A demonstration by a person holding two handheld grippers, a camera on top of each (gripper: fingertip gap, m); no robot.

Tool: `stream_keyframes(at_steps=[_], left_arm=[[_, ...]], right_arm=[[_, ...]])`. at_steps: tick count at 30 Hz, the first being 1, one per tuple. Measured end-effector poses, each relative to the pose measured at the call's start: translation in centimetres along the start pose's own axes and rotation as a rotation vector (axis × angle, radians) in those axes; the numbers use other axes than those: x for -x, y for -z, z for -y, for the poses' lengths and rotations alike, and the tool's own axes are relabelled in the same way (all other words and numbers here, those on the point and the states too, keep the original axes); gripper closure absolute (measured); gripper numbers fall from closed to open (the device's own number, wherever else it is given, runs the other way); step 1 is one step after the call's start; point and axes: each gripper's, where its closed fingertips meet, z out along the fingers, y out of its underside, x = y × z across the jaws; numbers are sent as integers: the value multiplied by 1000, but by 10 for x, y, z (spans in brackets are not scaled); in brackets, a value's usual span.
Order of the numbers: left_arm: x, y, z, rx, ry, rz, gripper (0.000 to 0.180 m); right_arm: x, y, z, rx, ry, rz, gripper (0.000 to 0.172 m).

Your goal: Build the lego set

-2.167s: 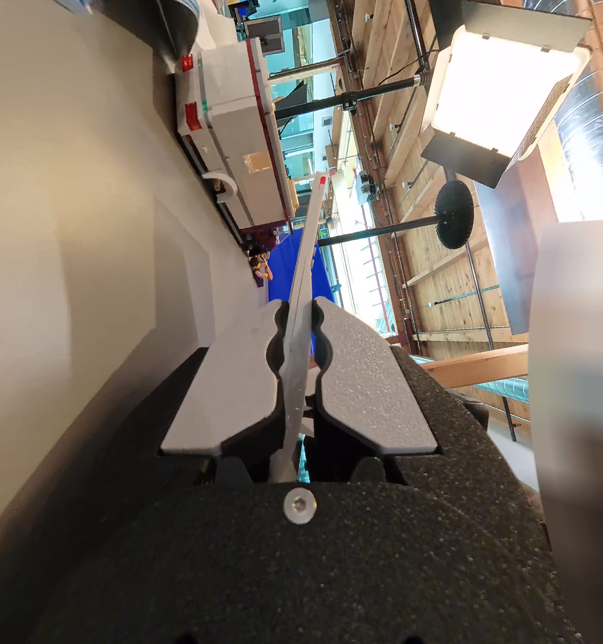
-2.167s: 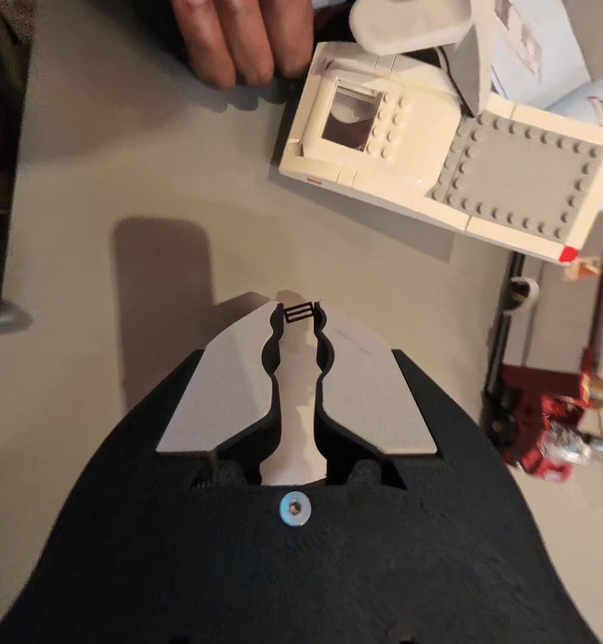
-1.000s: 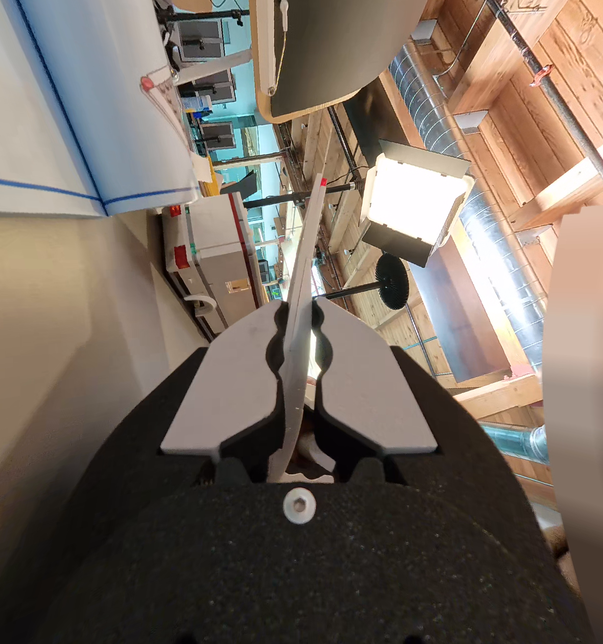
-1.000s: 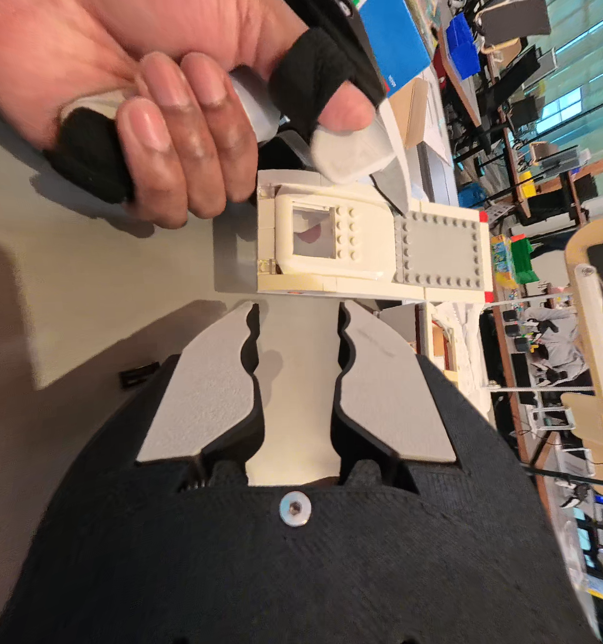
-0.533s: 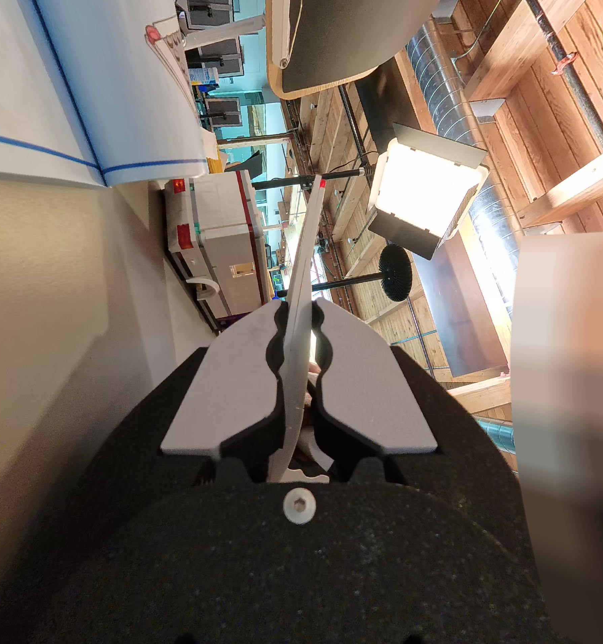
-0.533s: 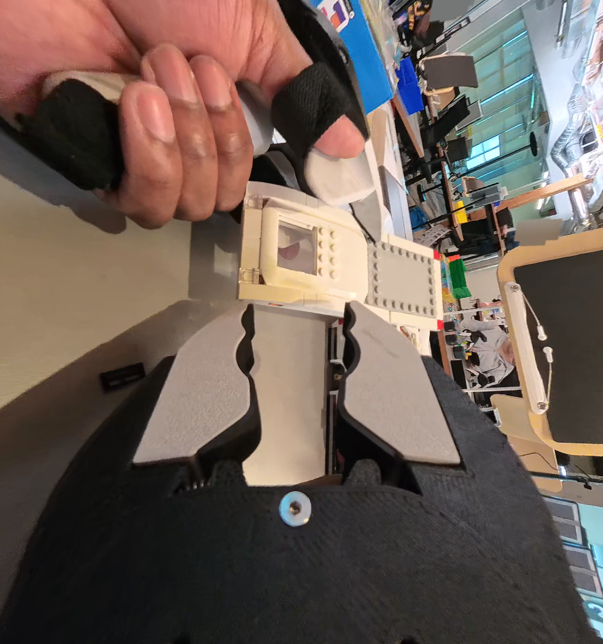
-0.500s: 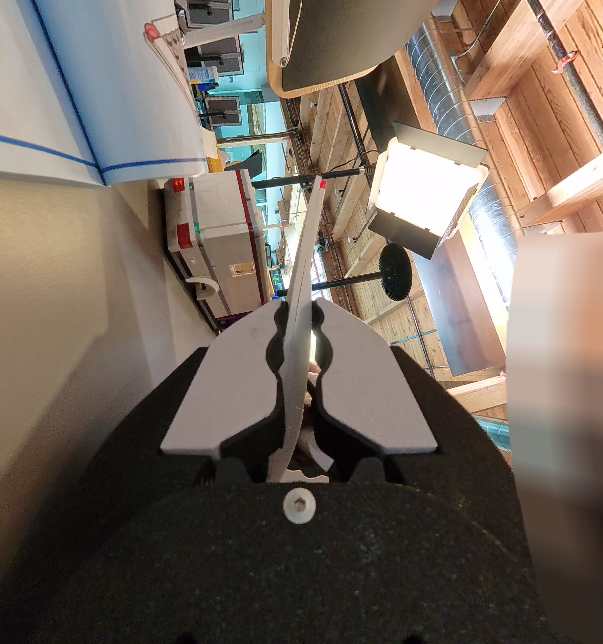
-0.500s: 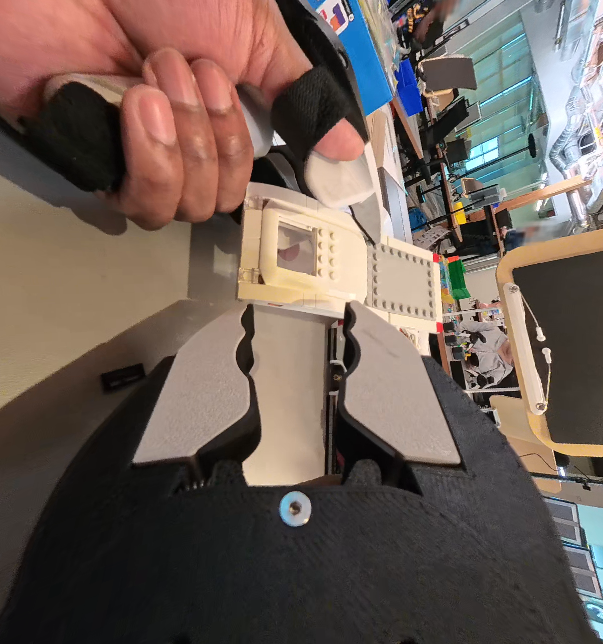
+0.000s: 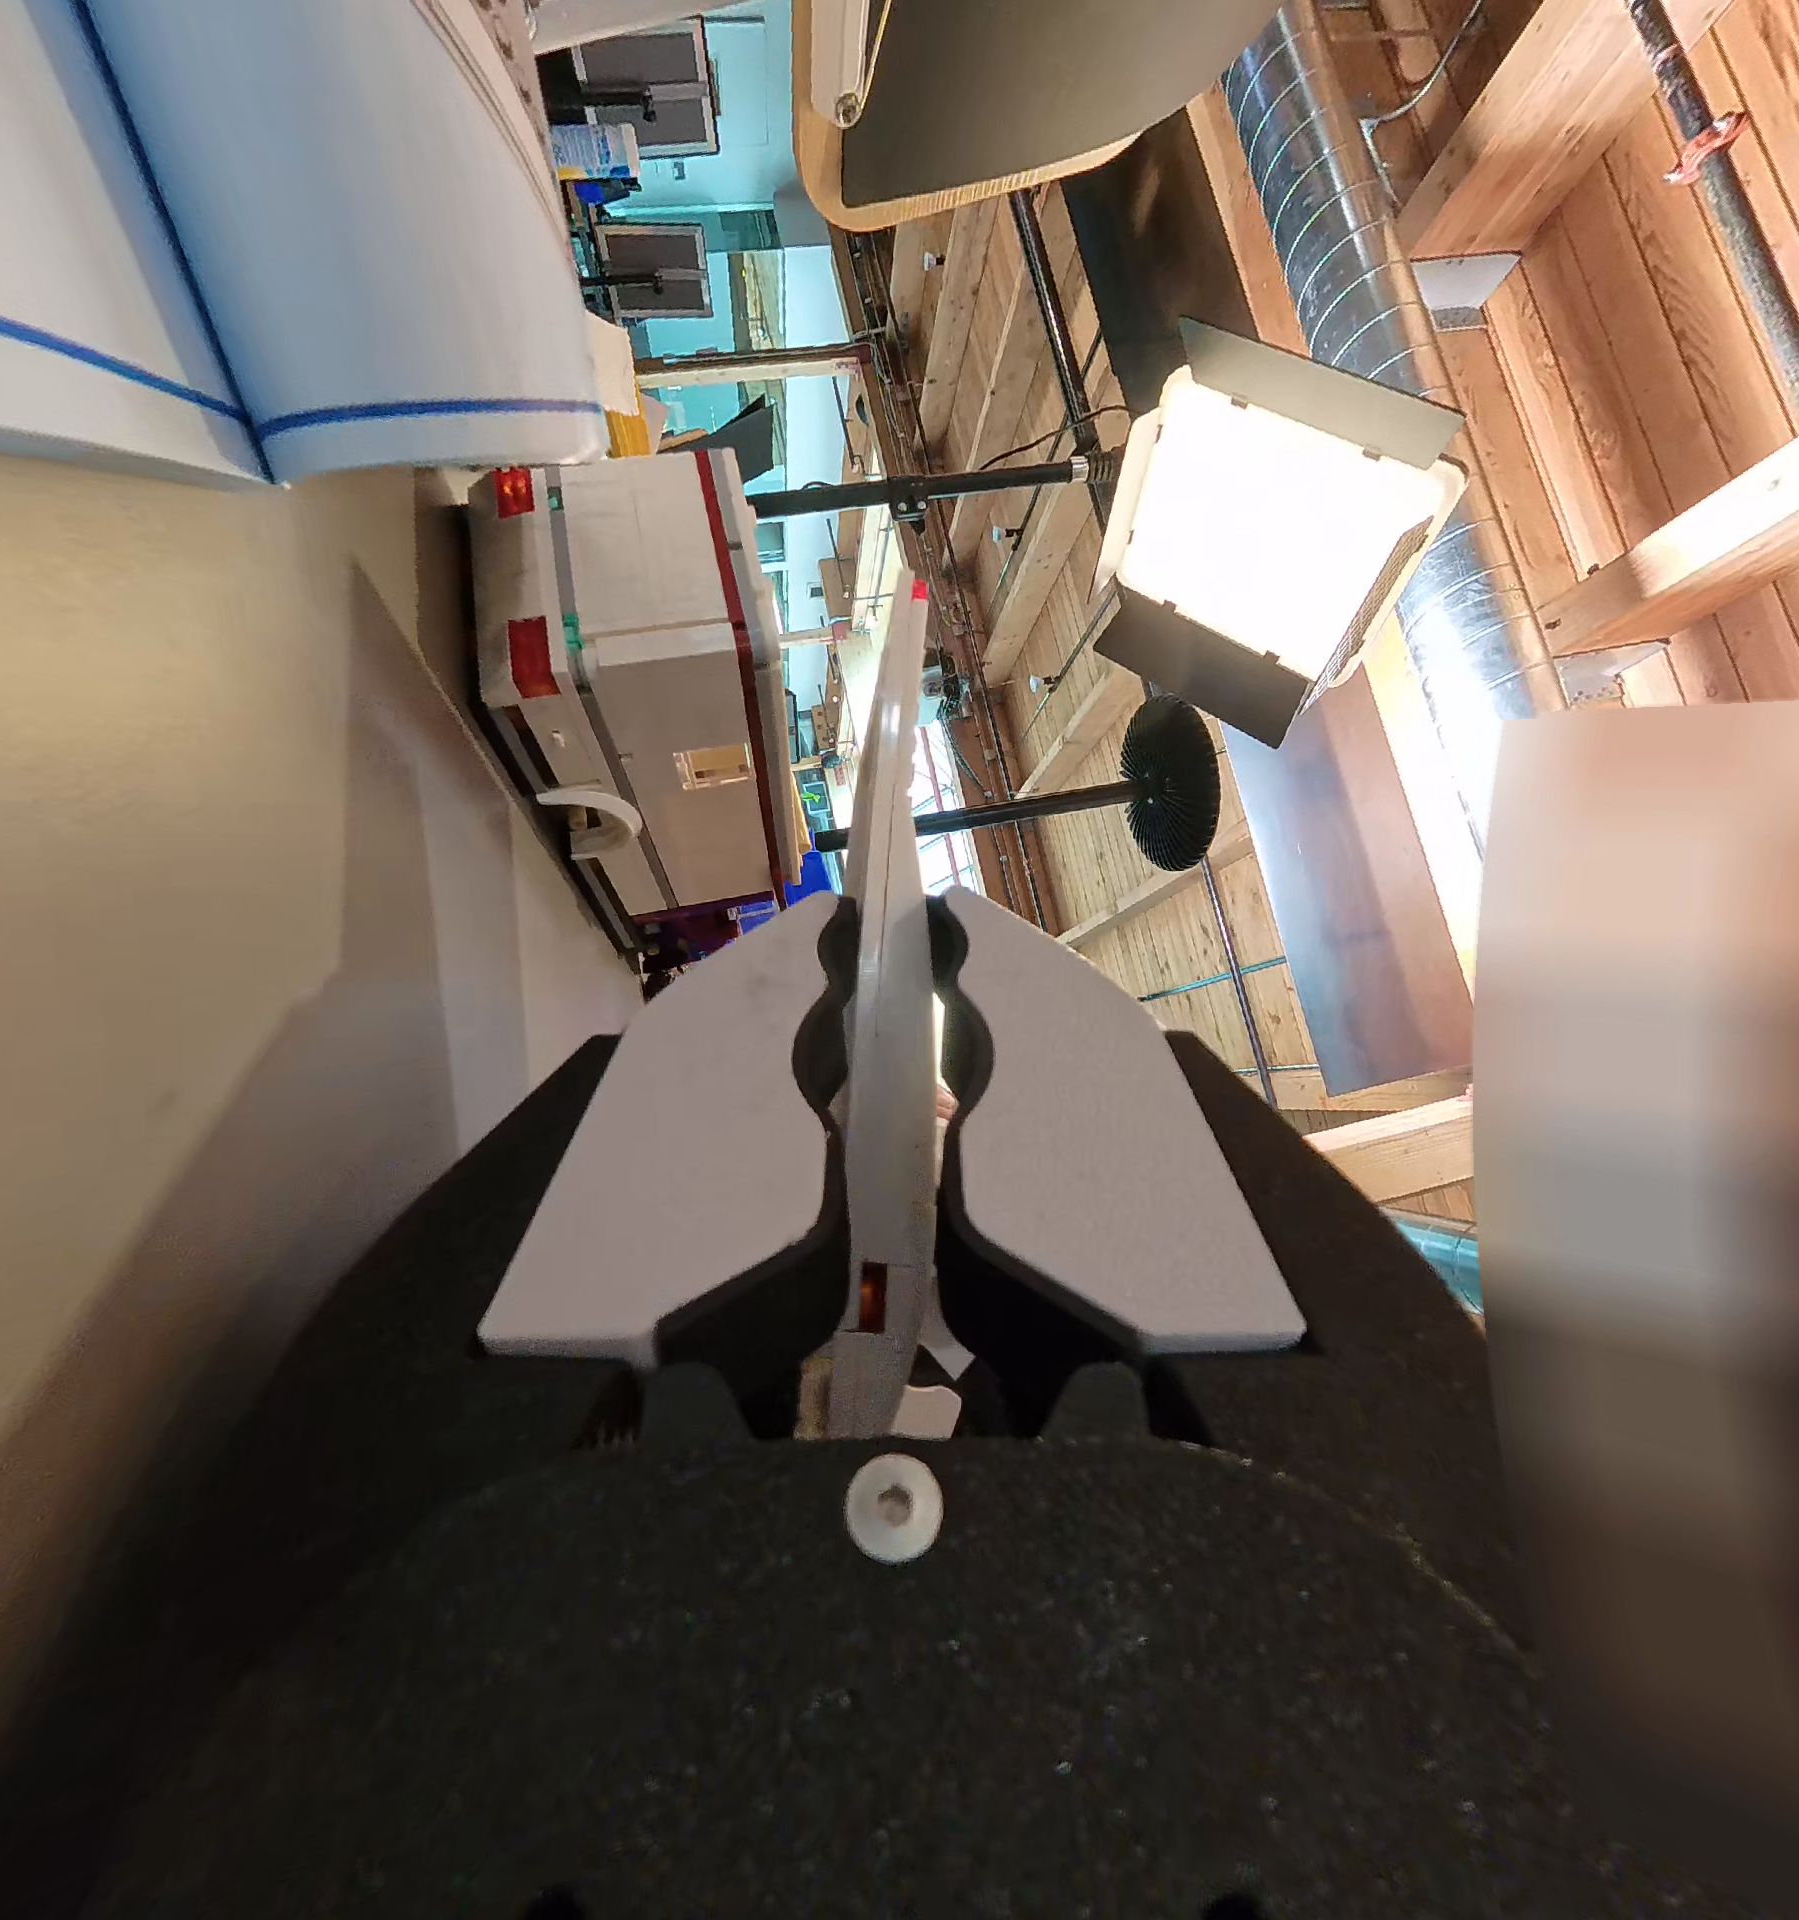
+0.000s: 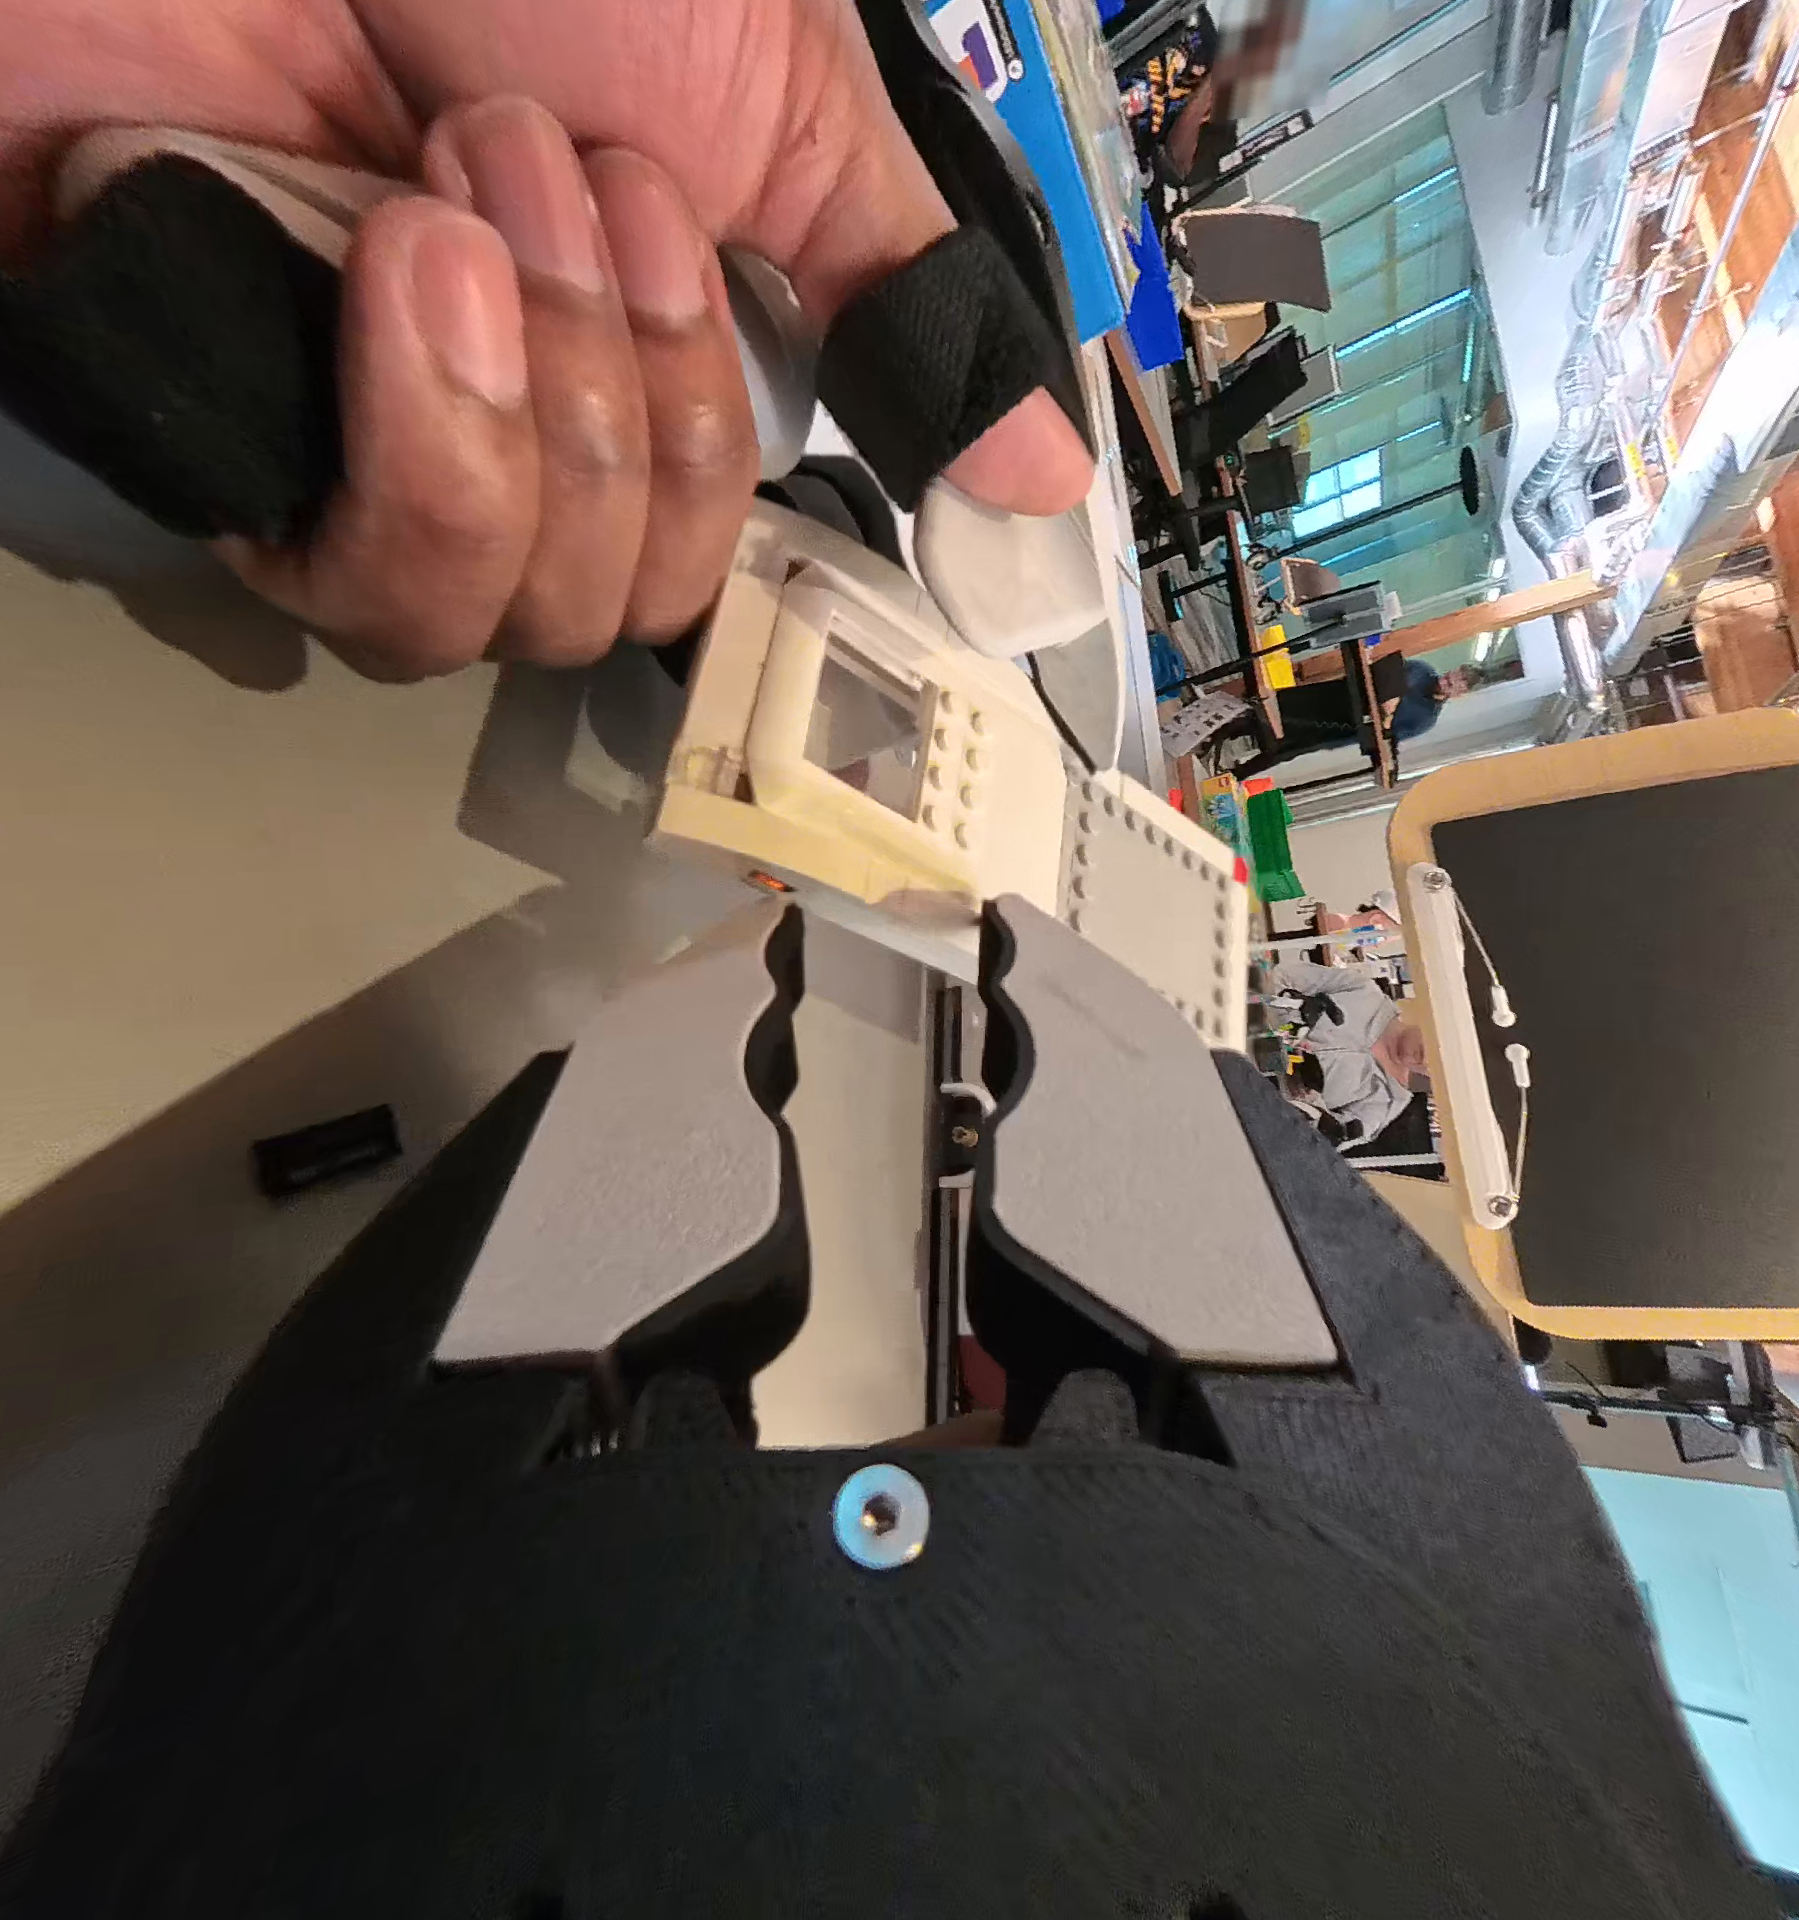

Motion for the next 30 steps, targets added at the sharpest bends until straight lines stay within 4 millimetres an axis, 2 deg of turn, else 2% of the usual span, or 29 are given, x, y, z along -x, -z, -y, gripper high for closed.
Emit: stream_keyframes(at_steps=[9, 23, 28, 30], left_arm=[[-4, -4, -7, 107, -23, -17, 164], [-9, -9, -23, 270, -122, -23, 162], [-12, -9, -32, 326, -138, -43, 163], [-13, -9, -33, 325, -154, -45, 166]], right_arm=[[-9, 5, -1, -27, 15, -37, 147], [-26, 13, -16, -10, 1, -105, 153], [-36, 15, -25, 10, -28, -137, 165], [-36, 15, -27, 13, -32, -137, 164]])
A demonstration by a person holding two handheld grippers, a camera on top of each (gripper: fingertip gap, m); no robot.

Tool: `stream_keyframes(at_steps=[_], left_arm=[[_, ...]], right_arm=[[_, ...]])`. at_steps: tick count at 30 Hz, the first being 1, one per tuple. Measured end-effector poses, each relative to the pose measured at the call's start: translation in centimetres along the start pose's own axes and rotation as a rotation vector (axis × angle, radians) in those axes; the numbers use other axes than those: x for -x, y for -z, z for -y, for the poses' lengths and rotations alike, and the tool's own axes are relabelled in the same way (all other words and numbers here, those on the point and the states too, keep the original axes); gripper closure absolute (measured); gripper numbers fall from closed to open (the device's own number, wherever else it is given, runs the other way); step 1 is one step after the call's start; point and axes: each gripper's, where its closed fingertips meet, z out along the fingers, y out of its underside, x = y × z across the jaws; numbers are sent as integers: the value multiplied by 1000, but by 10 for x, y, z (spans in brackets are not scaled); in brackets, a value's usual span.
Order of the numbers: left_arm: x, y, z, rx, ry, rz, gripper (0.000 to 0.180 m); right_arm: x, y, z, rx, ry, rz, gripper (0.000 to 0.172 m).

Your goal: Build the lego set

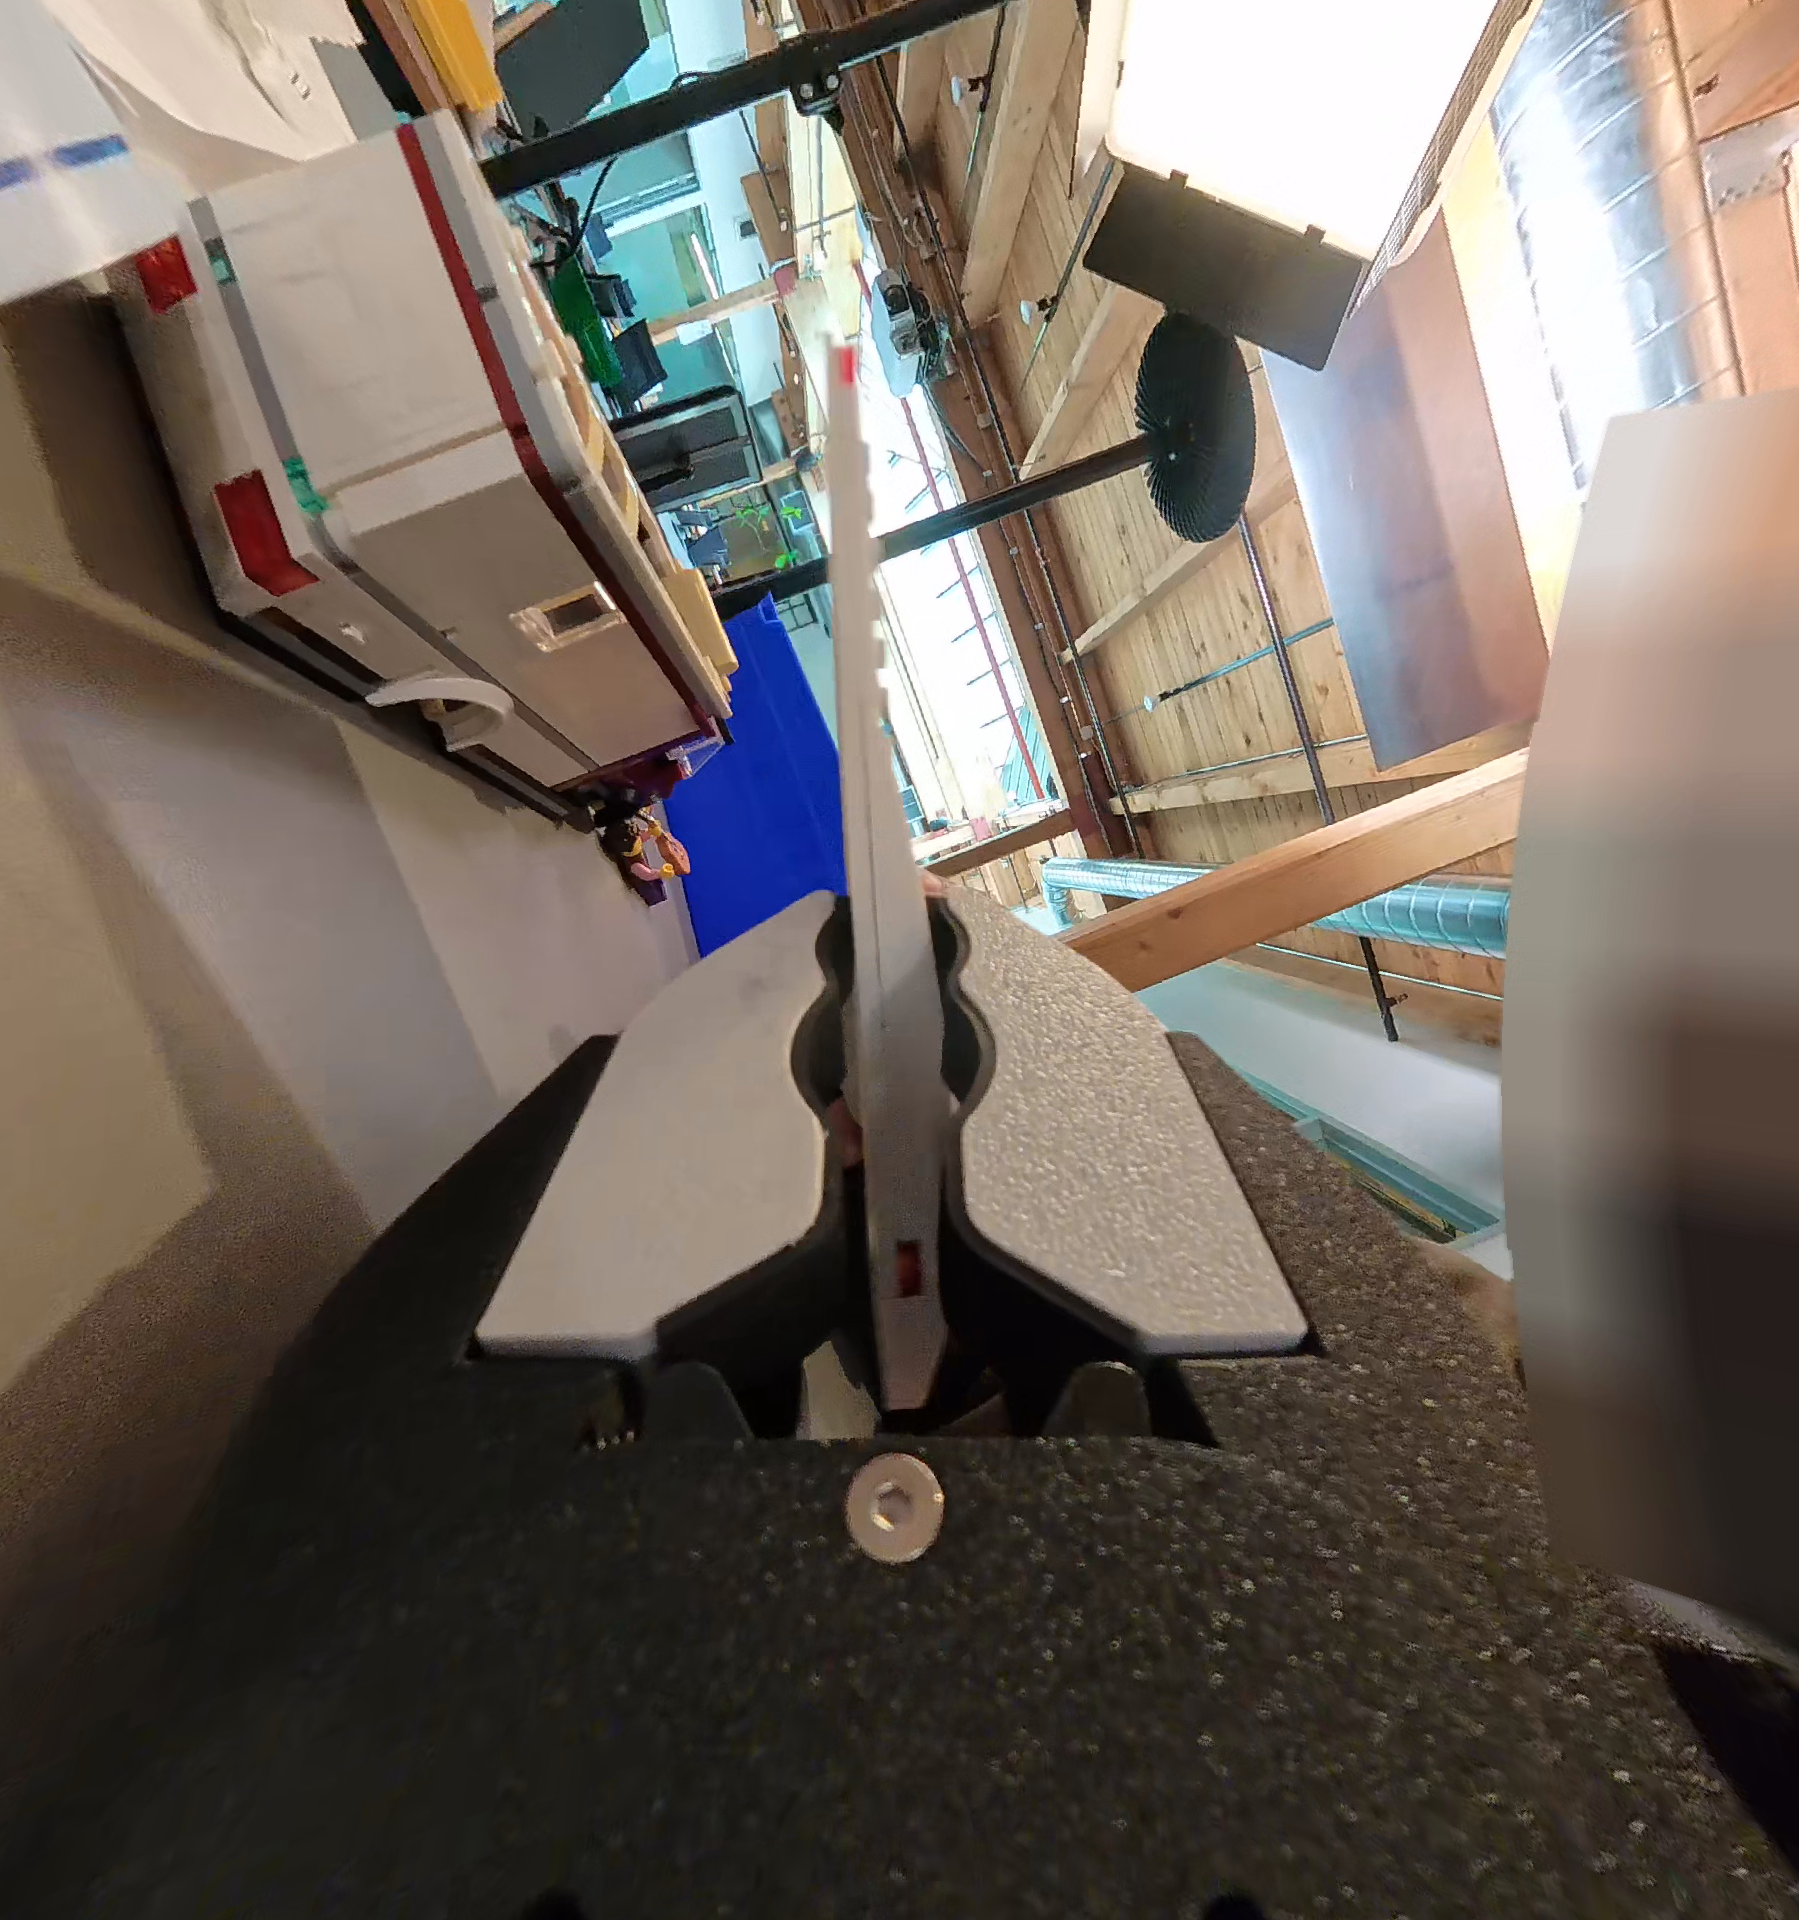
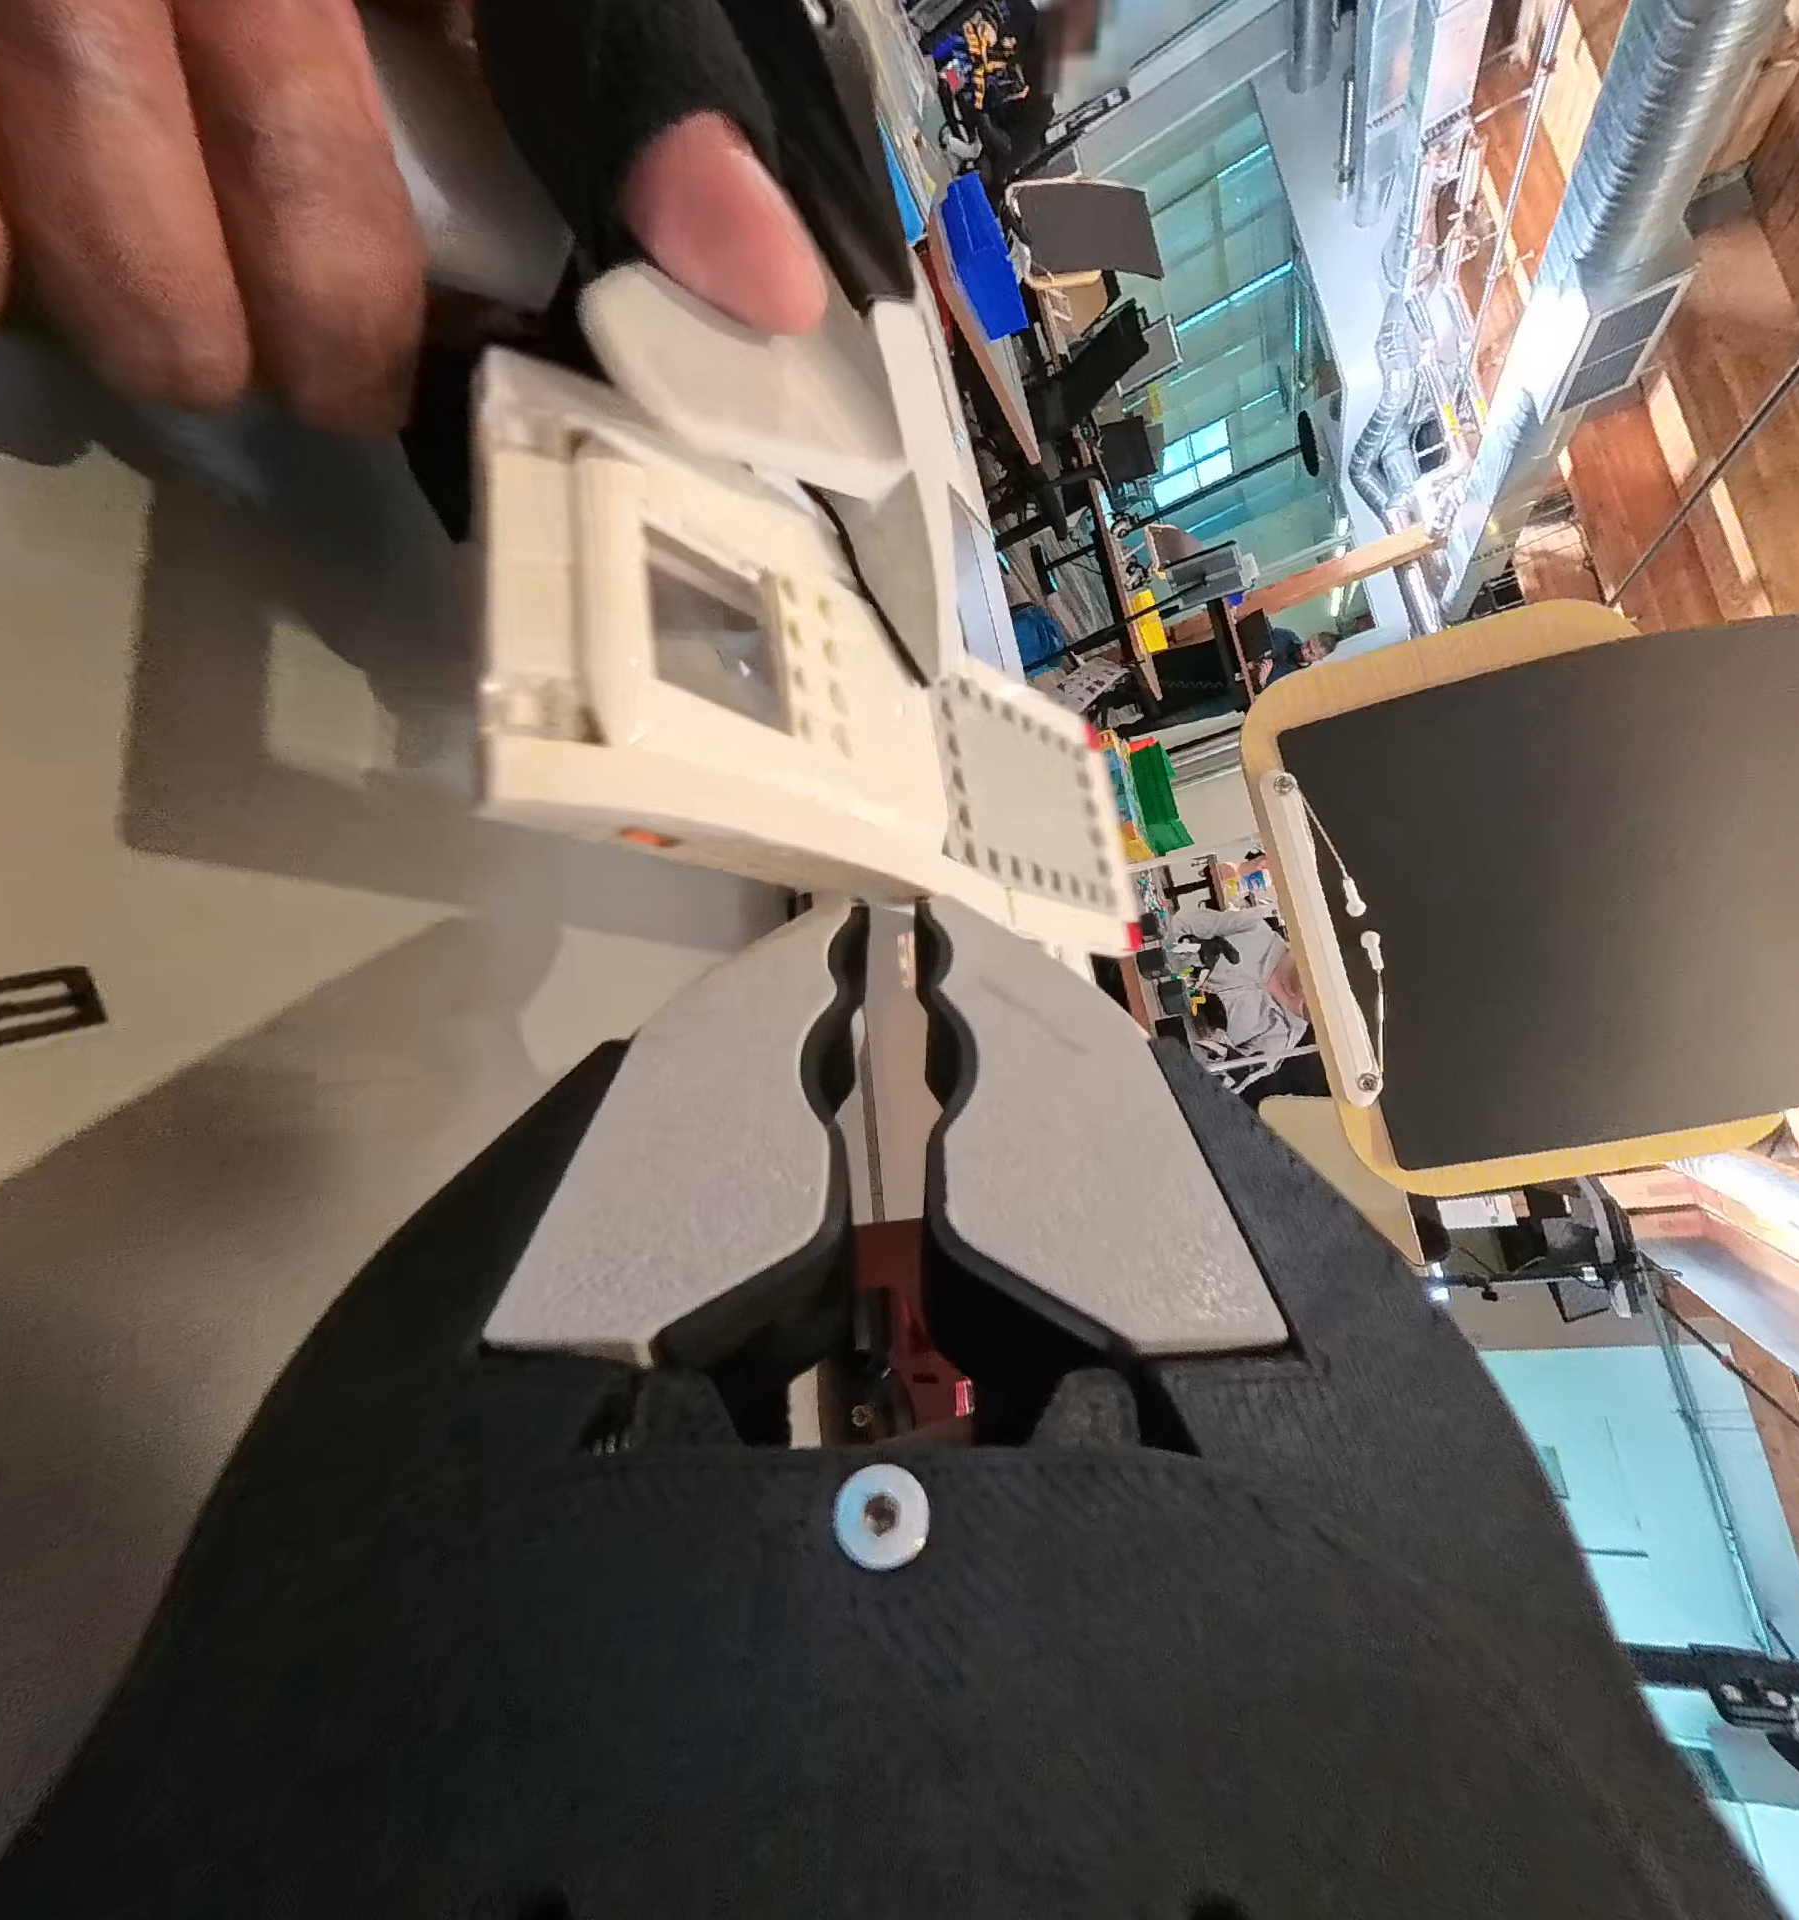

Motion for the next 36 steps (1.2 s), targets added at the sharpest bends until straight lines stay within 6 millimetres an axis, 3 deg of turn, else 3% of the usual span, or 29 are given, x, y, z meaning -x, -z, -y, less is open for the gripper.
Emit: stream_keyframes(at_steps=[11, 19, 28, 36], left_arm=[[2, 5, 7, -69, 66, -18, 167], [3, 4, 5, -79, 110, -28, 167], [3, 1, -3, -22, 118, -24, 162], [-2, -3, -14, 77, 97, -43, 158]], right_arm=[[11, 1, 11, -38, 72, 13, 147], [23, 2, 22, -75, 219, -14, 126], [10, 3, 19, -77, 215, -83, 152], [3, 2, 9, -67, 224, -103, 156]])
